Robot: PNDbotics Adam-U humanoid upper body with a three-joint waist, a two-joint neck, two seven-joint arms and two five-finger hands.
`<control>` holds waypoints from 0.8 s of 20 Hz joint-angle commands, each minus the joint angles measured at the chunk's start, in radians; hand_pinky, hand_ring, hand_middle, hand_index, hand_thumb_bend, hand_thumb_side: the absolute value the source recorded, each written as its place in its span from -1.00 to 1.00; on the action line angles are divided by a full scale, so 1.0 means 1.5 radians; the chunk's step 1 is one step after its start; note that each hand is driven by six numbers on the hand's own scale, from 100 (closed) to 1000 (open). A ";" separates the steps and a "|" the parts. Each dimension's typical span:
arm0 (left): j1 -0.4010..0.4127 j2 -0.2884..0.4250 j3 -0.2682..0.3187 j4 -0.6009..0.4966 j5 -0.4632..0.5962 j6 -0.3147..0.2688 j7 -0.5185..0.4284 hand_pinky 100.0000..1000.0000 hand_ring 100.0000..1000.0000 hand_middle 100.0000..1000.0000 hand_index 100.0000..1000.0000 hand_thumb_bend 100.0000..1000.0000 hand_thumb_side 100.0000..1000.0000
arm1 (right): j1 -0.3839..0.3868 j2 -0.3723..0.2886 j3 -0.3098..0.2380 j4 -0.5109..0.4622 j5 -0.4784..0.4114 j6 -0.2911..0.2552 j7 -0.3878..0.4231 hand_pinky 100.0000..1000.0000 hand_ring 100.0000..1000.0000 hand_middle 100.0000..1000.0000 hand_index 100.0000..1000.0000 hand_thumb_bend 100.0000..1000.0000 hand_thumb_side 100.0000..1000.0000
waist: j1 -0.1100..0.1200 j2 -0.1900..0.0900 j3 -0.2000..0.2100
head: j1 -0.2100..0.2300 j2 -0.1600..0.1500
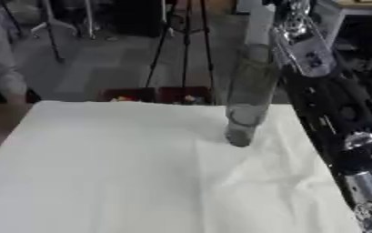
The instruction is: Arrange flowers into the vase.
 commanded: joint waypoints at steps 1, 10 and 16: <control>-0.003 0.020 0.007 -0.010 0.001 0.000 0.001 0.54 0.86 0.88 0.93 -1.00 1.00 | -0.018 -0.010 -0.006 -0.011 0.005 0.016 0.002 -0.25 -0.16 -0.40 -0.38 -0.55 -0.23 | -0.007 -0.007 -0.001 | 0.002 -0.004; -0.004 0.020 0.008 -0.010 0.001 0.000 0.002 0.54 0.85 0.88 0.93 -1.00 1.00 | -0.013 -0.012 -0.007 -0.010 -0.002 0.026 0.005 -0.07 0.01 -0.22 -0.40 -0.83 -0.36 | -0.007 -0.004 -0.002 | 0.005 -0.005; -0.004 0.019 0.008 -0.010 0.001 -0.001 0.002 0.54 0.85 0.88 0.93 -1.00 1.00 | -0.010 -0.022 0.006 0.007 0.040 0.045 0.032 -0.07 0.02 -0.19 -0.45 -0.76 -0.37 | -0.009 -0.004 -0.005 | 0.009 -0.003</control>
